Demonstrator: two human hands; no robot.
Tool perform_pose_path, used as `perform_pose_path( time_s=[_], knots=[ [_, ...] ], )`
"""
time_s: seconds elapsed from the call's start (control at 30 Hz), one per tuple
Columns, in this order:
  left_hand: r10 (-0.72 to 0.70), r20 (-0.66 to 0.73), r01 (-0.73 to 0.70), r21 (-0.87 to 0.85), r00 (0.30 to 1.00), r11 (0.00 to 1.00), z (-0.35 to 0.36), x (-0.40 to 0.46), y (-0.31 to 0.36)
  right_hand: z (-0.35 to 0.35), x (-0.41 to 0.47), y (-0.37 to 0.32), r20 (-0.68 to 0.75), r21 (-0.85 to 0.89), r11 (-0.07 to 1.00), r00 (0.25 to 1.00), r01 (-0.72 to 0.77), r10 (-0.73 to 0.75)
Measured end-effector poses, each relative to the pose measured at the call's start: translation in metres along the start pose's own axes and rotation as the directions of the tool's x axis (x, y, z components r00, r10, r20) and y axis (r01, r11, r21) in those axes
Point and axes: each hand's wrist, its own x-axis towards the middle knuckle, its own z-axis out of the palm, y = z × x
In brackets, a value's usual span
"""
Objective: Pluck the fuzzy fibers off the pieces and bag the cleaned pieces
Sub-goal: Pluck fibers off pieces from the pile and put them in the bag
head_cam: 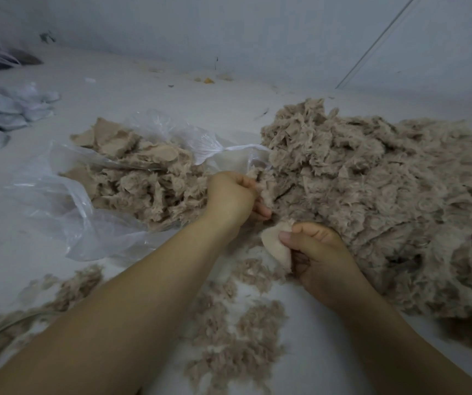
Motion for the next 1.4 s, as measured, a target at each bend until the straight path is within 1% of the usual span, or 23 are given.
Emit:
perform_pose_path(
  time_s=[0.03, 0.1, 0.13, 0.17, 0.2, 0.23, 0.27, 0.3, 0.33, 0.47, 0.57, 0.63, 0.73, 0.8, 0.9, 0.97, 1.03, 1.1, 1.2, 1.3, 1.4],
  knots=[
    [0.031, 0.010, -0.032, 0.063, 0.999, 0.997, -0.001, -0.003, -0.001, 0.000, 0.001, 0.001, -0.006, 0.003, 1.000, 1.000, 0.003, -0.003],
    [0.138, -0.003, -0.135, 0.175, 0.990, 0.975, -0.004, -0.008, -0.003, 0.000, 0.004, 0.002, -0.008, 0.007, 1.000, 1.000, 0.006, -0.006],
    [0.178, 0.000, -0.175, 0.193, 0.984, 0.966, -0.007, -0.011, -0.004, -0.001, 0.005, 0.002, -0.006, 0.010, 1.000, 1.000, 0.007, -0.007],
    [0.185, 0.028, -0.187, 0.182, 0.982, 0.965, -0.010, -0.015, -0.003, -0.002, 0.006, 0.003, -0.003, 0.010, 1.000, 1.000, 0.008, -0.008],
    [0.150, 0.094, -0.163, 0.157, 0.984, 0.974, -0.014, -0.021, -0.002, -0.002, 0.006, 0.003, 0.002, 0.003, 1.000, 1.000, 0.012, -0.012],
    [0.087, 0.192, -0.115, 0.142, 0.978, 0.983, -0.019, -0.028, 0.000, -0.003, 0.006, 0.003, 0.005, -0.007, 1.000, 1.000, 0.017, -0.017],
    [0.030, 0.291, -0.075, 0.144, 0.956, 0.987, -0.022, -0.034, 0.001, -0.002, 0.006, 0.003, 0.005, -0.015, 1.000, 1.000, 0.021, -0.021],
    [0.009, 0.366, -0.063, 0.137, 0.930, 0.989, -0.025, -0.040, 0.000, -0.002, 0.006, 0.003, 0.000, -0.015, 1.000, 1.000, 0.022, -0.022],
    [0.023, 0.393, -0.068, 0.102, 0.919, 0.992, -0.026, -0.044, -0.001, -0.001, 0.006, 0.003, -0.007, -0.008, 1.000, 1.000, 0.022, -0.022],
    [0.110, 0.245, -0.092, -0.085, 0.963, 0.992, -0.023, -0.046, -0.009, 0.003, 0.004, 0.000, 0.006, 0.007, 1.000, 1.000, 0.022, -0.022],
    [0.120, 0.200, -0.096, -0.125, 0.973, 0.987, -0.022, -0.047, -0.011, 0.004, 0.003, -0.001, -0.012, -0.019, 1.000, 1.000, 0.010, -0.010],
    [0.096, 0.193, -0.068, -0.150, 0.976, 0.986, -0.022, -0.047, -0.013, 0.004, 0.003, -0.001, -0.020, -0.034, 0.999, 1.000, 0.010, -0.011],
    [0.065, 0.290, -0.009, -0.189, 0.955, 0.982, -0.024, -0.048, -0.015, 0.004, 0.003, -0.001, -0.023, -0.051, 0.999, 1.000, 0.011, -0.012],
    [0.071, 0.334, -0.017, -0.162, 0.940, 0.987, -0.026, -0.047, -0.018, 0.005, 0.003, -0.001, -0.023, -0.044, 0.999, 1.000, 0.009, -0.010],
    [0.115, 0.335, -0.072, -0.140, 0.935, 0.988, -0.028, -0.044, -0.020, 0.005, 0.005, -0.001, -0.011, -0.021, 1.000, 1.000, 0.022, -0.023],
    [0.110, 0.377, -0.084, -0.084, 0.920, 0.993, -0.031, -0.042, -0.020, 0.006, 0.005, -0.002, 0.003, -0.048, 0.998, 1.000, 0.028, -0.028],
    [0.074, 0.432, -0.066, -0.033, 0.899, 0.997, -0.033, -0.042, -0.021, 0.006, 0.005, -0.002, 0.027, -0.070, 0.997, 0.999, 0.020, -0.018],
    [0.043, 0.463, -0.030, -0.036, 0.885, 0.999, -0.033, -0.042, -0.022, 0.006, 0.004, -0.002, 0.039, -0.061, 0.998, 0.999, 0.022, -0.020],
    [0.009, 0.504, 0.017, -0.047, 0.864, 0.999, -0.035, -0.043, -0.020, 0.007, 0.004, -0.002, 0.010, -0.064, 0.998, 1.000, 0.024, -0.023],
    [-0.058, 0.555, -0.004, 0.110, 0.830, 0.994, -0.038, -0.045, -0.018, 0.005, 0.006, 0.000, -0.033, -0.051, 0.999, 0.999, 0.012, -0.013],
    [-0.107, 0.572, -0.038, 0.236, 0.813, 0.971, -0.040, -0.047, -0.018, 0.003, 0.007, 0.002, -0.030, -0.015, 1.000, 0.999, 0.011, -0.012]
  ],
)
